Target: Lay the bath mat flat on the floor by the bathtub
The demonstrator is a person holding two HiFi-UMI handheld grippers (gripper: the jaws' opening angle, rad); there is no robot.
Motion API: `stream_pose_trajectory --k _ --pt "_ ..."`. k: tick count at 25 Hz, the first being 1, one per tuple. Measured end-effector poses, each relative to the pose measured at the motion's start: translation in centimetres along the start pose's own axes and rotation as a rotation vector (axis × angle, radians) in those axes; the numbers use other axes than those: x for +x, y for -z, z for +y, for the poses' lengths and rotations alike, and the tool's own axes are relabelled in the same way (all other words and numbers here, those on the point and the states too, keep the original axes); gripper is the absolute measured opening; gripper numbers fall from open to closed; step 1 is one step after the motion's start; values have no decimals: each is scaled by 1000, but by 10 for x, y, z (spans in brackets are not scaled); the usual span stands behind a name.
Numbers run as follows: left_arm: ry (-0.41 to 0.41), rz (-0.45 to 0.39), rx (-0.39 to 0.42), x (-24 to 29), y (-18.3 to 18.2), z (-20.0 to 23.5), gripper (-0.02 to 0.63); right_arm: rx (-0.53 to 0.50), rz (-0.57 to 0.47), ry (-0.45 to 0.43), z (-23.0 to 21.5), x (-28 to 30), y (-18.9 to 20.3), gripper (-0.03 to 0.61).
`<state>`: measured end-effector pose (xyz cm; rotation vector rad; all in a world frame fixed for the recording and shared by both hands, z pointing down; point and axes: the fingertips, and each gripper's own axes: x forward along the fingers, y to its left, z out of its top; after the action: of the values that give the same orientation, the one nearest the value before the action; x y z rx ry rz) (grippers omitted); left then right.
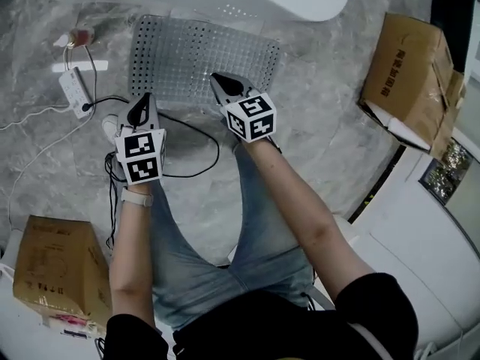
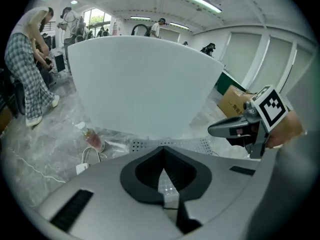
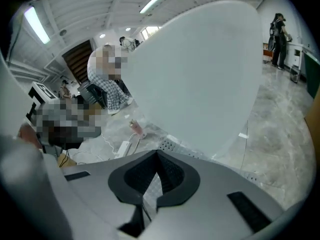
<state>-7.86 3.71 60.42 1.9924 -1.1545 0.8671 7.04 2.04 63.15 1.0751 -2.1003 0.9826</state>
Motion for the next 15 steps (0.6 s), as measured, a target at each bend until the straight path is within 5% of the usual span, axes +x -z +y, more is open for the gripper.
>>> stream_pose_trajectory --k 15 --pt "98 -132 67 -128 -149 -109 18 80 -200 2 25 -241 -115 25"
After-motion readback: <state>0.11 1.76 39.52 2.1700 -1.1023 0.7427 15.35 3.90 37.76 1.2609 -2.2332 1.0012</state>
